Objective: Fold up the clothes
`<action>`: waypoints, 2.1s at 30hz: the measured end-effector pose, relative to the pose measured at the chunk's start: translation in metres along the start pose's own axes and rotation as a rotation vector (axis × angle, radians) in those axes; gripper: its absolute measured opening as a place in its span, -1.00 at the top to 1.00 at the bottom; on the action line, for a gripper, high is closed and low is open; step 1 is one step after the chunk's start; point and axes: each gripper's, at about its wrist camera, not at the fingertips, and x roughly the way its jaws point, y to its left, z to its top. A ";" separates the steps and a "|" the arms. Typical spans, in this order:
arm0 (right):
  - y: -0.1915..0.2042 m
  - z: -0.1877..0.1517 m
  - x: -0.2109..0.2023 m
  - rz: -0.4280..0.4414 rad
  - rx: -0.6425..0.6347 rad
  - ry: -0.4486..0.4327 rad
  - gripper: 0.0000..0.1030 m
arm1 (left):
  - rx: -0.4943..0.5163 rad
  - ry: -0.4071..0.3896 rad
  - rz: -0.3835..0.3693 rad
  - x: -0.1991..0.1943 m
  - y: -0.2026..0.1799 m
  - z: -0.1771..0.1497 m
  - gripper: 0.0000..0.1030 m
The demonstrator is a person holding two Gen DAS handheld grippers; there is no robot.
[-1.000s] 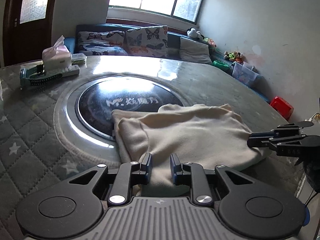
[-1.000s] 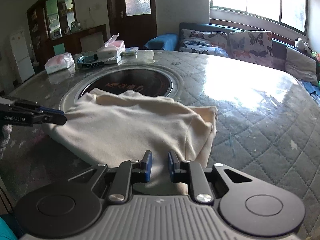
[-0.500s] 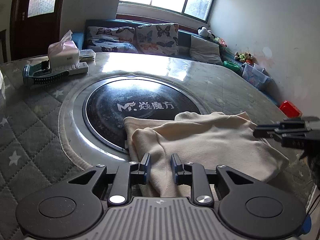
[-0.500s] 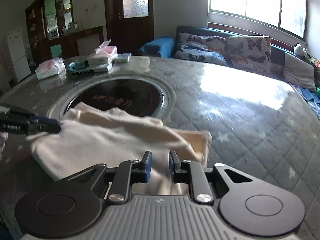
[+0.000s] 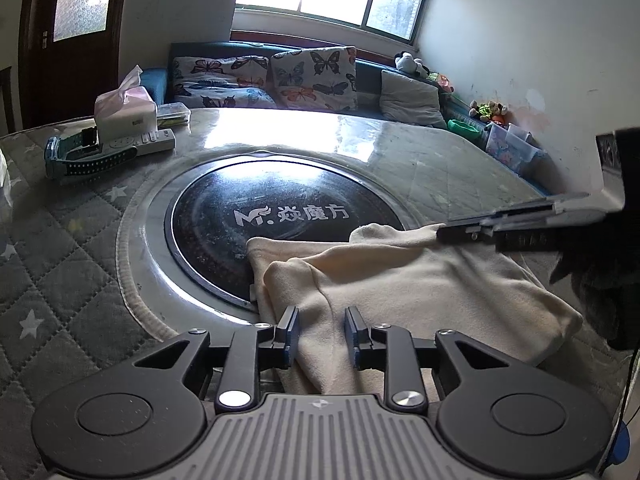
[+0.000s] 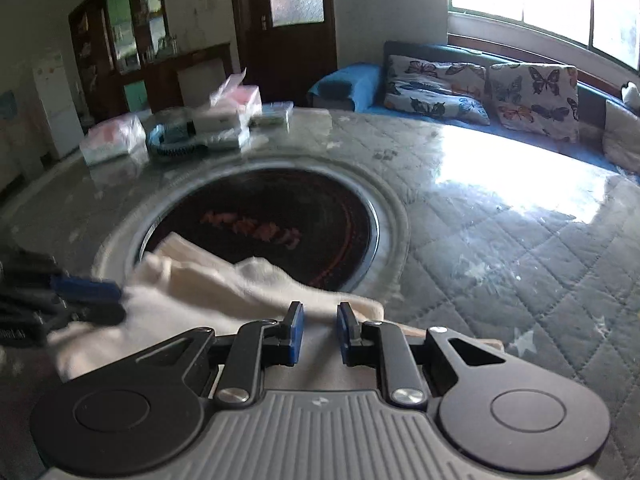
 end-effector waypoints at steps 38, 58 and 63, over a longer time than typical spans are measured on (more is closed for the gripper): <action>0.063 -0.021 -0.030 0.103 -0.125 -0.009 0.58 | 0.005 0.009 0.034 -0.001 -0.003 0.001 0.34; 0.129 -0.047 -0.030 0.114 -0.331 0.003 0.56 | -0.017 0.008 0.094 -0.016 0.015 -0.012 0.34; 0.143 -0.040 -0.040 0.143 -0.376 -0.034 0.56 | -0.063 -0.001 0.108 -0.027 0.029 -0.012 0.34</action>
